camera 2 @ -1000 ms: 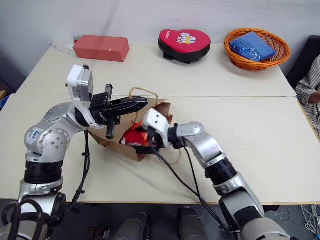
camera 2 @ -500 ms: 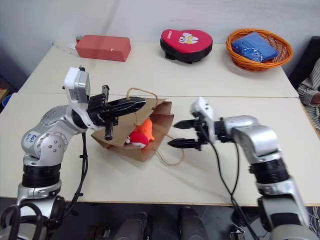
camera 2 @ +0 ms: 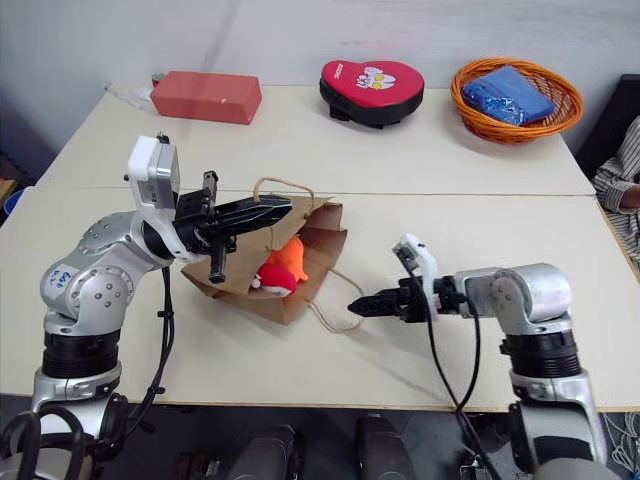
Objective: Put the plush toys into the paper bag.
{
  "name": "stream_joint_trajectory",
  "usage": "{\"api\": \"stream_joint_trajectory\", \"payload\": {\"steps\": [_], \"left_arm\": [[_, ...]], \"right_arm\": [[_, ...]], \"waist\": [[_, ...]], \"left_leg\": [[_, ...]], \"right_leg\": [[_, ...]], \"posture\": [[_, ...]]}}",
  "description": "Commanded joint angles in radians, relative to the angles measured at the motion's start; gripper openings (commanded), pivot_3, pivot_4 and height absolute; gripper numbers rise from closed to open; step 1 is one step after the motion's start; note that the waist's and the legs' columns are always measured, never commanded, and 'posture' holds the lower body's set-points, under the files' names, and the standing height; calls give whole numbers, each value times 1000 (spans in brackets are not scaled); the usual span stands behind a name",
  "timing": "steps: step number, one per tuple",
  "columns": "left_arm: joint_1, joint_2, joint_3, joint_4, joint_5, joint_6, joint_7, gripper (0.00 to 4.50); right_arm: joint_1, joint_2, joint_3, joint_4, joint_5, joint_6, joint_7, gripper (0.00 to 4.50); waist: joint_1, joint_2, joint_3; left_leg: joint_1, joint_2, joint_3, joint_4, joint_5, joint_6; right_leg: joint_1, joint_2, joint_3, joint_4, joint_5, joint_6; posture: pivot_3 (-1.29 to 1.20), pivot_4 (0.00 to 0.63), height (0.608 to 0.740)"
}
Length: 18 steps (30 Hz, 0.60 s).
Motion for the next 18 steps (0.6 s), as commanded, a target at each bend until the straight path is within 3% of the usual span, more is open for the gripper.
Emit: {"api": "stream_joint_trajectory", "payload": {"steps": [1, 11, 15, 18], "left_arm": [[-10, 9, 12, -27, -9, -1, 4, 0], [-9, 10, 11, -24, -5, -7, 1, 0], [-14, 3, 7, -16, -1, -13, -1, 0], [-18, 0, 7, -17, -1, -13, 1, 0]], "right_arm": [[10, 60, 10, -41, 62, 88, -35, 3589], [-20, 84, -131, 23, 211, 92, -169, 126], [-20, 116, -195, 28, 277, 92, -226, 56], [-34, 114, -268, 47, 409, 92, -271, 56]], "waist": [[1, 0, 0], [4, 0, 0], [1, 0, 0], [2, 0, 0]], "left_leg": [[0, 0, 0, 0, 0, 0], [-1, -1, 0, 0, 0, 0], [-1, -1, 0, 0, 0, 0], [-1, -1, 0, -1, 0, 0]], "right_leg": [[0, 0, 0, 0, 0, 0], [0, -1, 0, -1, 0, 0], [-1, -1, 0, 0, 0, 0], [-1, -1, 0, 0, 0, 0]], "posture": [[0, 150, 740], [0, 150, 740], [0, 150, 740], [0, 150, 740]]}}
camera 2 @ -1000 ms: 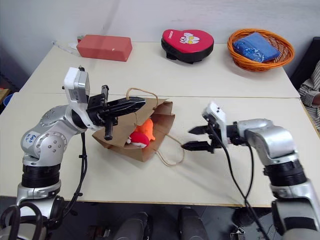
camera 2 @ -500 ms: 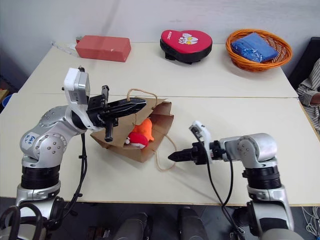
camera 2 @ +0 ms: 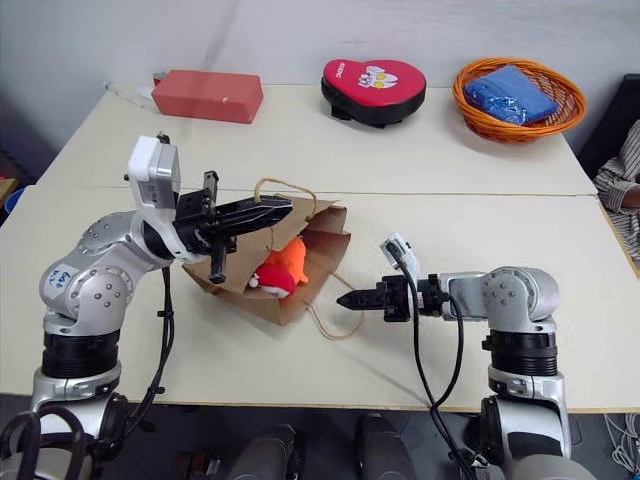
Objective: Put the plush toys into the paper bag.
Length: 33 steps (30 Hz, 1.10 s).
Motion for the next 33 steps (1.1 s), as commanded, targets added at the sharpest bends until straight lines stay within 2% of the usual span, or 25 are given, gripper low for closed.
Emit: {"api": "stream_joint_trajectory", "payload": {"steps": [1, 3, 6, 8, 10, 12, 13, 20, 21, 28, 33], "left_arm": [[-18, 0, 11, -16, -3, -16, 1, 0], [-18, 3, 13, -15, -3, -16, 0, 0], [-13, 11, 16, -19, -3, -14, -4, 0], [-9, 12, 16, -25, -4, -13, -3, 0], [-7, 10, 17, -28, -5, -14, 0, 0], [-6, 4, 18, -30, -6, -16, 6, 0], [-3, -1, 19, -31, -6, -18, 11, 0], [7, -22, 27, -47, -19, -13, 50, 0], [6, -22, 28, -48, -22, -11, 53, 0], [0, -14, 31, -45, -27, 0, 56, 0], [-7, -10, 32, -41, -28, 3, 57, 0]], "right_arm": [[-29, -15, -106, 10, 178, 4, -50, 56], [-34, -55, -122, 12, 228, 4, -88, 56], [-17, -183, -87, -15, 228, 4, -142, 56], [21, -278, -56, -38, 292, 4, -152, 422], [65, -320, -54, -41, 351, 4, -202, 939], [108, -338, -59, -31, 398, 4, -251, 1708], [137, -345, -59, -27, 425, 4, -274, 1956], [261, -294, -55, 39, 648, -24, -496, 4344], [276, -291, -37, 43, 699, -49, -539, 4475], [308, -247, 161, 2, 996, -297, -837, 4475], [273, -157, 230, -13, 1025, -435, -959, 4475]], "waist": [[1, 0, 0], [2, 0, 0], [8, 0, 0], [9, 0, 0], [8, 0, 0], [3, 0, 0], [3, 0, 0], [4, 0, 0], [4, 0, 0], [-3, 0, 0], [-19, 0, 0]], "left_leg": [[0, 0, 0, 0, 0, 0], [0, 0, 0, 0, 0, 0], [0, 0, 0, 0, 0, 0], [-1, 0, 0, 0, 0, 1], [-1, 0, 0, -1, 0, 1], [-1, 0, 0, -1, 0, 1], [-1, 0, 0, -2, 0, 1], [0, 1, 1, -2, 0, 2], [0, 1, 1, -2, 0, 2], [1, 2, 1, -2, 0, 2], [1, 2, 1, -2, 0, 2]], "right_leg": [[0, 0, 0, 0, 0, 0], [0, 0, 0, 0, 0, 0], [0, 0, 0, -1, 0, 0], [0, -1, 0, -1, 0, 0], [1, -1, 0, -2, 0, 0], [1, 0, 0, -3, 0, 0], [1, 0, 0, -2, 0, 0], [1, 0, 0, -2, 0, 0], [1, 0, 1, -2, 0, 0], [2, 1, 0, -2, 0, 0], [2, 1, 0, -2, 0, 0]], "posture": [[0, 150, 740], [0, 150, 740], [0, 150, 740], [0, 150, 740], [0, 150, 740], [0, 150, 740], [0, 150, 740], [0, 150, 740], [0, 150, 740], [0, 150, 740], [0, 150, 740]]}}
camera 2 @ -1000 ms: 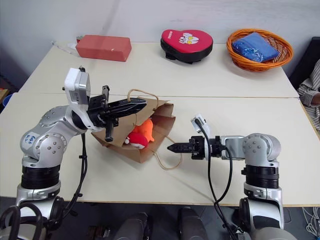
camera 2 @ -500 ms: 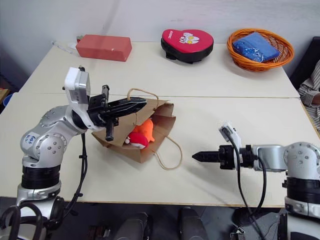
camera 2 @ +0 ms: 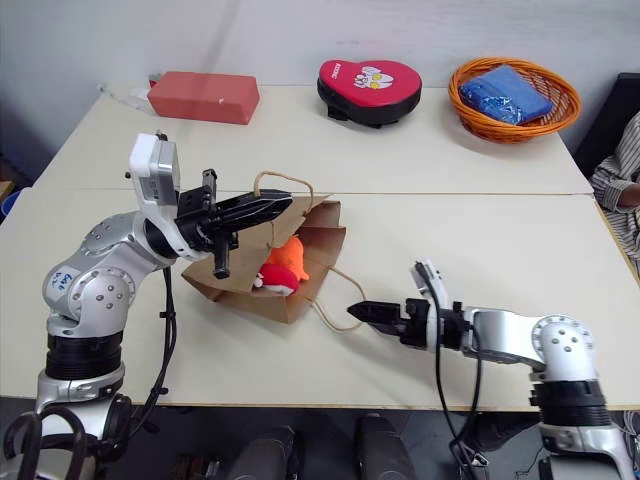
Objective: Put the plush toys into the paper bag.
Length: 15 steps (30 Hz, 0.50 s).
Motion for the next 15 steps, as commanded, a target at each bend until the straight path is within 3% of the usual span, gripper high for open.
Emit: {"api": "stream_joint_trajectory", "payload": {"steps": [1, 3, 7, 15], "left_arm": [[-14, 10, 22, -34, -23, -1, -1, 0], [-13, 13, 25, -35, -23, 0, -3, 0], [-13, 15, 25, -32, -21, -1, -4, 0], [-21, 6, 17, -19, -14, -14, -14, 0]], "right_arm": [[-8, 45, 54, -16, 15, -78, -79, 4475], [-15, 55, 56, -15, 15, -102, -92, 4475], [-32, 73, 53, -33, 15, -143, -91, 3637], [-62, 42, -37, -89, 15, -194, -22, 758]], "waist": [[-6, 0, 0], [-6, 0, 0], [-4, 0, 0], [-3, 0, 0]], "left_leg": [[0, 0, 0, 0, 0, 0], [0, 0, 0, 0, 0, 0], [0, 0, 0, 0, 0, 0], [-1, 0, 0, 0, 0, 0]], "right_leg": [[0, 0, 0, 0, 0, 0], [0, 0, 0, 0, 0, 0], [0, 0, 0, 0, 0, 0], [0, 0, 0, -1, 0, 0]], "posture": [[0, 150, 740], [0, 150, 740], [0, 150, 740], [0, 150, 740]]}}
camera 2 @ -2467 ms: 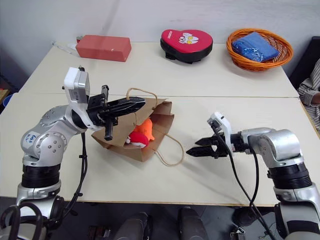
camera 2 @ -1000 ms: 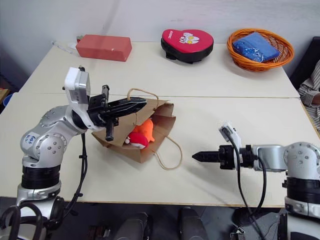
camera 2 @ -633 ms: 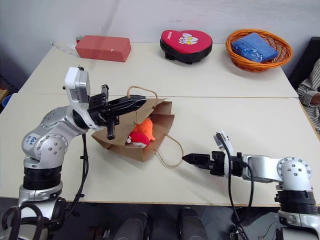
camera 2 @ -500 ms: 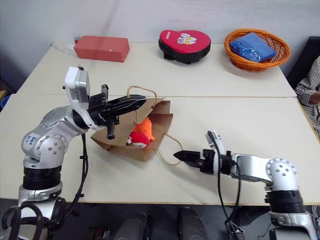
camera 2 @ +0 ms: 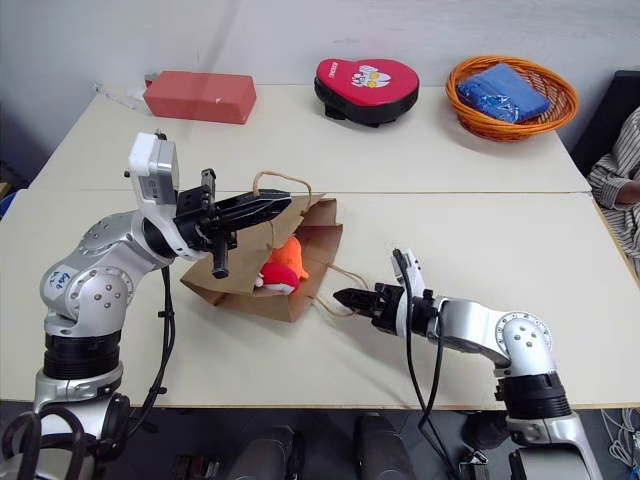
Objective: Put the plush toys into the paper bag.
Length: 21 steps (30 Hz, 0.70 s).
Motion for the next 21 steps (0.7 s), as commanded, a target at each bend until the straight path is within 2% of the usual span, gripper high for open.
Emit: {"api": "stream_joint_trajectory", "payload": {"steps": [1, 2, 5, 12, 17, 21], "left_arm": [[-21, -2, 15, -18, -12, -22, -10, 0], [-23, -3, 14, -14, -11, -24, -12, 0], [-32, -8, 14, -1, -6, -33, -17, 0], [-107, -51, 29, 86, 19, -112, -15, 0], [-132, -59, 34, 136, 49, -170, -16, 0], [-121, -56, 34, 160, 89, -219, -13, 0]], "right_arm": [[-29, -18, -83, -78, 17, -42, 59, 372], [-35, -21, -99, -86, 17, -47, 68, 23], [-56, -40, -143, -101, 17, -37, 97, 23], [-270, -100, -284, -43, 17, -10, 136, 23], [-407, -92, -278, 8, 17, 7, 136, 23], [-422, -60, -227, 2, 17, -3, 119, 23]], "waist": [[0, 0, 0], [1, 0, 0], [2, 0, 0], [4, 1, 0], [-1, 1, 0], [-1, 1, 0]], "left_leg": [[0, 0, 0, 0, 0, 0], [0, 0, 0, 0, 0, 0], [0, 0, 0, 0, 0, 0], [0, 0, 0, 0, 0, 0], [-1, 0, 0, -2, 0, 0], [-1, 0, 0, -2, 0, 0]], "right_leg": [[0, 0, 0, 0, 0, 0], [0, 0, 0, 0, 0, 0], [0, 0, 0, 0, 0, 0], [0, 0, 0, -1, 0, 0], [0, 0, -1, 0, 0, 0], [0, 0, -1, 0, 0, 0]], "posture": [[0, 150, 740], [0, 150, 740], [0, 150, 740], [0, 150, 740], [0, 150, 740], [0, 150, 740]]}}
